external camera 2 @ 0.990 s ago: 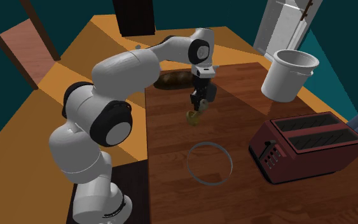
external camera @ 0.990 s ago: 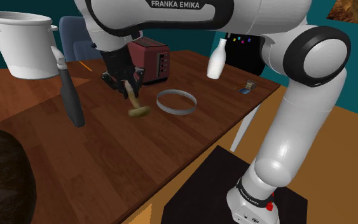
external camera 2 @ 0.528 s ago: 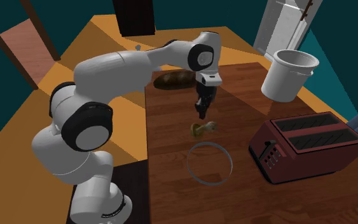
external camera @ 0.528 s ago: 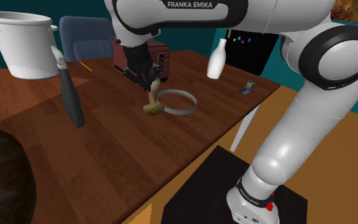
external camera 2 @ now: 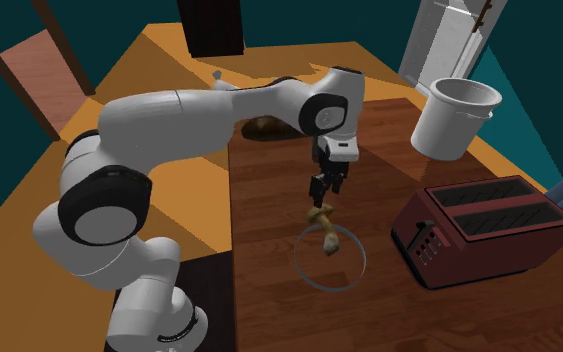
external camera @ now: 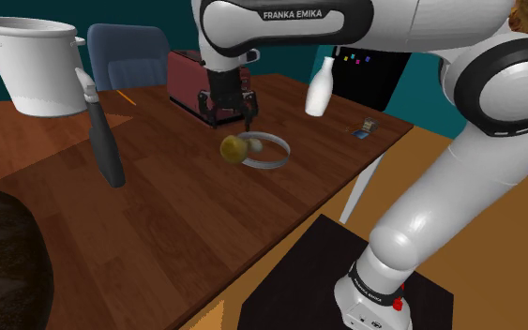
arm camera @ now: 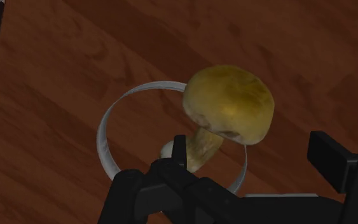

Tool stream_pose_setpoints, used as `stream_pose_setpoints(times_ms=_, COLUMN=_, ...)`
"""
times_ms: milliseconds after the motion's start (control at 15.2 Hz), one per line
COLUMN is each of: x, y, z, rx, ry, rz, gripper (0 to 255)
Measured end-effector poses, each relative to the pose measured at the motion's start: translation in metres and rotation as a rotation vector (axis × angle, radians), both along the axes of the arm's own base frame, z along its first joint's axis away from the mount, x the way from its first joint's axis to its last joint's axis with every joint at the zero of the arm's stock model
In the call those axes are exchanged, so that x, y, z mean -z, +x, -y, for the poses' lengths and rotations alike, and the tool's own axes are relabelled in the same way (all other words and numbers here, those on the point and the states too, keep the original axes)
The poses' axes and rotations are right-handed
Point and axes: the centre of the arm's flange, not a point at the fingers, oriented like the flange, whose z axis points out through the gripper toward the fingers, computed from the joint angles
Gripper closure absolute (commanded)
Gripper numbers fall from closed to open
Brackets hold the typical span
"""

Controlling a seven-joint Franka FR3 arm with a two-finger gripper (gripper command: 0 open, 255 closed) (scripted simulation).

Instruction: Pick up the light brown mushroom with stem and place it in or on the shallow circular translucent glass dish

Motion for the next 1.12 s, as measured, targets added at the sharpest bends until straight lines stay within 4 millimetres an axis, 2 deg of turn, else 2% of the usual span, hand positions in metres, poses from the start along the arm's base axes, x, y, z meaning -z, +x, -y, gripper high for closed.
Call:
stream_pose_setpoints(times_ms=132, x=0.007, y=-0.001, z=0.029, rx=0.087, ry=0.043, rz=0.029, gripper=0)
stream_pose_setpoints(times_ms=264, x=0.016, y=0.001, z=0.039, rx=0.116, ry=0.057, rz=0.04, gripper=0)
stream_pose_setpoints(times_ms=660, x=0.046, y=-0.001, z=0.044, rx=0.126, ry=0.062, rz=0.044, gripper=0)
stream_pose_setpoints(times_ms=1056, x=0.051, y=-0.001, z=0.044, rx=0.126, ry=0.062, rz=0.044, gripper=0)
stream_pose_setpoints(times_ms=1122, x=0.051, y=-0.001, z=0.044, rx=0.126, ry=0.062, rz=0.044, gripper=255)
